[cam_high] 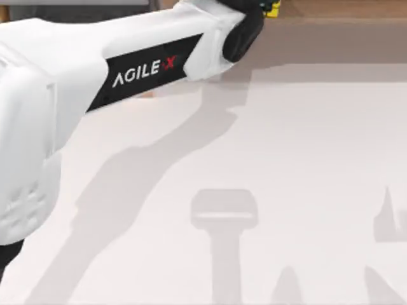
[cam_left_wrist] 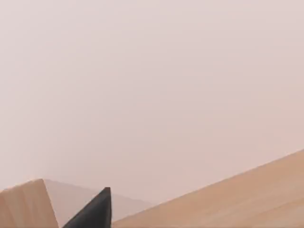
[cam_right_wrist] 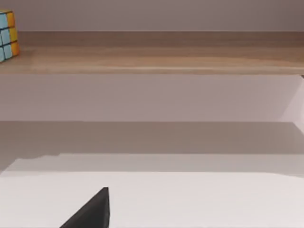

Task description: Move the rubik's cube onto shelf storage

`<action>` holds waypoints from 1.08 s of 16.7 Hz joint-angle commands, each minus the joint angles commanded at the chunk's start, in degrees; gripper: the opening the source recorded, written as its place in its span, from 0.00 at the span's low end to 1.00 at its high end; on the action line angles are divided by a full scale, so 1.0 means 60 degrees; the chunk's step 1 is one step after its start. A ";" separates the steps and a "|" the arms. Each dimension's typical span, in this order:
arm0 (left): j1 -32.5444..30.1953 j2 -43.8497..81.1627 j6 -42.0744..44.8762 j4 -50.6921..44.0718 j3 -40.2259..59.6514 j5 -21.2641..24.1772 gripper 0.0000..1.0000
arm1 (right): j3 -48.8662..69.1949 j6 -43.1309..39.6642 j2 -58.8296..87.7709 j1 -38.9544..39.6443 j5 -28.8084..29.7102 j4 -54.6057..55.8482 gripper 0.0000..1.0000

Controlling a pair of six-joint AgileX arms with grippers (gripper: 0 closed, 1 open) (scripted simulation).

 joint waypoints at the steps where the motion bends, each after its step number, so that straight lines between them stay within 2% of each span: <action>1: 0.0385 -0.0496 0.0719 0.0180 -0.0288 0.0422 1.00 | 0.0000 0.0000 0.0000 0.0000 0.0000 0.0000 1.00; 5: 0.2800 -0.2457 0.3672 0.1103 -0.1610 0.2273 1.00 | 0.0000 0.0000 0.0000 0.0000 0.0000 0.0000 1.00; 10: 0.6996 -0.3954 0.6886 0.2643 -0.3964 0.4832 1.00 | 0.0000 0.0000 0.0000 0.0000 0.0000 0.0000 1.00; 14: 0.9952 -0.4495 0.8554 0.4083 -0.6316 0.6814 1.00 | 0.0000 0.0000 0.0000 0.0000 0.0000 0.0000 1.00; 18: 1.2085 -0.4295 0.9377 0.5271 -0.8909 0.8476 1.00 | 0.0000 0.0000 0.0000 0.0000 0.0000 0.0000 1.00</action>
